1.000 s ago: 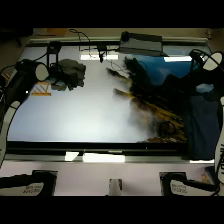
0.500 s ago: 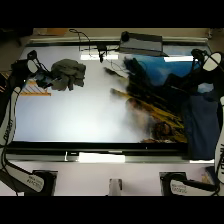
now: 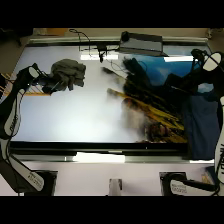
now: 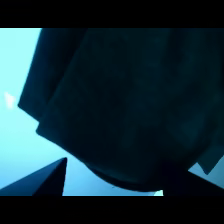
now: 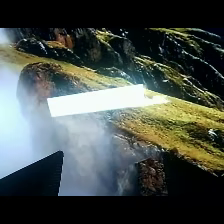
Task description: Fold the shirts.
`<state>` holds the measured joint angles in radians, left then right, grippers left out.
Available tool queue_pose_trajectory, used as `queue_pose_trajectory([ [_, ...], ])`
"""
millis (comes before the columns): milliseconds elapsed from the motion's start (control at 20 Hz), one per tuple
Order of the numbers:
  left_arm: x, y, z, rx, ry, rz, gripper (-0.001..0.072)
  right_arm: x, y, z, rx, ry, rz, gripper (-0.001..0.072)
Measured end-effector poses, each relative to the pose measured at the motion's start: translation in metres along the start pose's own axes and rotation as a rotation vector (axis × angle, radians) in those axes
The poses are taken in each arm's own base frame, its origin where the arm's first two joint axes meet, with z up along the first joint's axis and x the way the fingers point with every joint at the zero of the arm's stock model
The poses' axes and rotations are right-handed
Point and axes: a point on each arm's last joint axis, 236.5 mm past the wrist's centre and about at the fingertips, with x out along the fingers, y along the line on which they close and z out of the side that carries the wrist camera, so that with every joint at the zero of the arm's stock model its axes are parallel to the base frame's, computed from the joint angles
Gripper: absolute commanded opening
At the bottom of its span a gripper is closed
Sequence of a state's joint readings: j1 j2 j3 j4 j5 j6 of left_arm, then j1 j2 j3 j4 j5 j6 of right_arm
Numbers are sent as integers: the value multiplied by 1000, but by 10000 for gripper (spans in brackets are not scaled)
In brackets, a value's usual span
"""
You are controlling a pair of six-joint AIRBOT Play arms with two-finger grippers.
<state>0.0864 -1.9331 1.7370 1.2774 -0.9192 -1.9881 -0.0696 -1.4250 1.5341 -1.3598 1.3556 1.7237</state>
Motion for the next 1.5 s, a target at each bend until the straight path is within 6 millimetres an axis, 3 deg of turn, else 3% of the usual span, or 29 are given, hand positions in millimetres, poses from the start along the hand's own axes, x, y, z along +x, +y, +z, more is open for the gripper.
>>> queue_pose_trajectory([
  [50,5,-4,1,5,-12,-12,702,0,0,0,0,0,0,660],
  [100,9,-8,3,4,-26,-27,561,0,0,0,0,0,0,660],
  [200,13,-13,13,1,-72,-50,62,0,0,0,0,-1,0,660],
  [350,11,-25,20,-6,-107,-88,39,0,0,0,0,-1,0,652],
  [400,6,-33,20,9,-118,-104,38,0,0,0,0,-1,0,550],
  [450,-3,-45,22,41,-139,-124,38,0,0,0,0,-1,0,509],
  [550,-36,-85,18,169,-182,-183,38,-3,1,1,-10,-9,1,509],
  [600,-63,-112,13,260,-218,-221,38,-8,2,1,-22,-20,2,510],
  [700,-136,-171,-3,453,-318,-317,38,-26,4,6,-57,-67,0,553],
  [850,-273,-246,-50,691,-488,-488,38,-79,6,19,-114,-216,-24,552],
  [950,-359,-275,-93,808,-588,-606,38,-127,8,24,-146,-338,-46,552],
  [1000,-389,-283,-115,855,-615,-653,38,-151,8,24,-158,-399,-55,552],
  [1050,-410,-287,-137,900,-624,-691,38,-176,9,22,-167,-462,-64,552],
  [1100,-419,-286,-155,942,-612,-704,38,-197,9,19,-172,-516,-72,551],
  [1150,-416,-282,-174,990,-573,-693,38,-214,9,14,-174,-553,-78,548],
  [1200,-398,-271,-193,1034,-498,-658,38,-229,9,6,-170,-579,-78,546],
  [1300,-347,-245,-222,1053,-339,-579,38,-239,8,-12,-158,-561,-74,547],
  [1400,-285,-219,-249,1019,-192,-514,39,-232,10,-28,-149,-498,-59,547],
  [1500,-222,-192,-281,933,-42,-476,42,-212,14,-40,-143,-415,-28,546],
])
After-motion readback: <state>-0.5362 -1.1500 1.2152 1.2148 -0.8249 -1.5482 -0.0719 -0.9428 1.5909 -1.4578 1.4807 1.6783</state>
